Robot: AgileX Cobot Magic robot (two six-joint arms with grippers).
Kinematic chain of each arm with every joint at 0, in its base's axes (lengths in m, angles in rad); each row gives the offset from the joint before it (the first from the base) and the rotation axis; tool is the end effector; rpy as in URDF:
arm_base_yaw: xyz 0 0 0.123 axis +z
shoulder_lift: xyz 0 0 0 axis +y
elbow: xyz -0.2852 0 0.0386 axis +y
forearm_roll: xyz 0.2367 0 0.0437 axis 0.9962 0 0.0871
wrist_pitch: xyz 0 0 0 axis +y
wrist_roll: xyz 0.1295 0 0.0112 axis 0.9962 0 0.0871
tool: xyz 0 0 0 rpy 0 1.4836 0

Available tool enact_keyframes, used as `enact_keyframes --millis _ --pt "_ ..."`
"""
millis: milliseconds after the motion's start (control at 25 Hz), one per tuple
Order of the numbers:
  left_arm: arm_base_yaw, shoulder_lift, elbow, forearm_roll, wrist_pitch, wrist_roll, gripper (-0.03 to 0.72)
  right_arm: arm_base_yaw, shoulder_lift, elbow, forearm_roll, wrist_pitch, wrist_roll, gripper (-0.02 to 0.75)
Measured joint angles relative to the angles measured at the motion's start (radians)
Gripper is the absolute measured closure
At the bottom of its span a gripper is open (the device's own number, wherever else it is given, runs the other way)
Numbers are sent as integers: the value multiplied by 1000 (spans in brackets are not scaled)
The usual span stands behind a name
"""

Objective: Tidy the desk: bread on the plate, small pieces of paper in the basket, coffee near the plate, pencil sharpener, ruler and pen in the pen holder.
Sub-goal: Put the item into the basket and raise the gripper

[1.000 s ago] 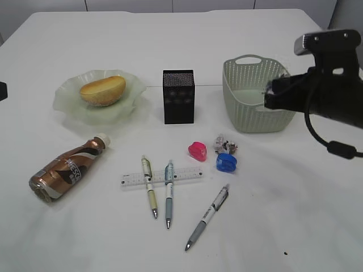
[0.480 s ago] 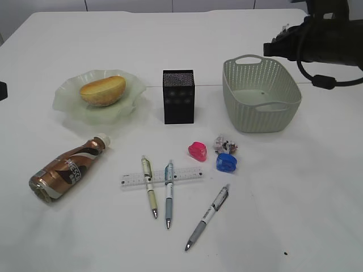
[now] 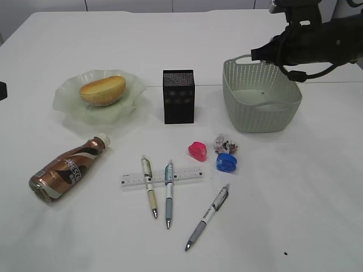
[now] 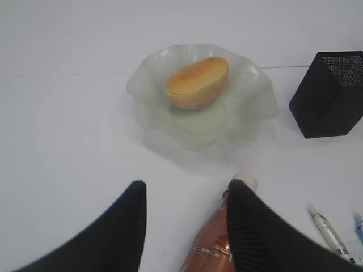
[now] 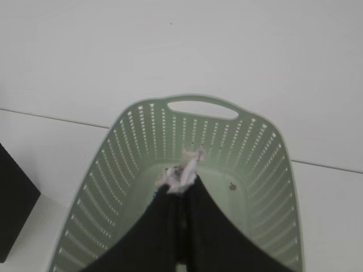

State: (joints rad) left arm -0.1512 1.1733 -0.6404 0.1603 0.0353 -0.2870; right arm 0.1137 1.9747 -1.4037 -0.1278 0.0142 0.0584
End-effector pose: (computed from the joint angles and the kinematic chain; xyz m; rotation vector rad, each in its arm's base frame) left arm 0.2635 -0.0394 0.2581 0.0216 2.0554 -0.1670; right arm 0.4814 0.0547 0.2167 -0.1880 2.0602 0.0254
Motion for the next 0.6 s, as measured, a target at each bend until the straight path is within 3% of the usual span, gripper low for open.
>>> enact_keyframes --millis 600 --pt "0 0 0 0 0 0 355 0 50 -47 28 44 -2 721"
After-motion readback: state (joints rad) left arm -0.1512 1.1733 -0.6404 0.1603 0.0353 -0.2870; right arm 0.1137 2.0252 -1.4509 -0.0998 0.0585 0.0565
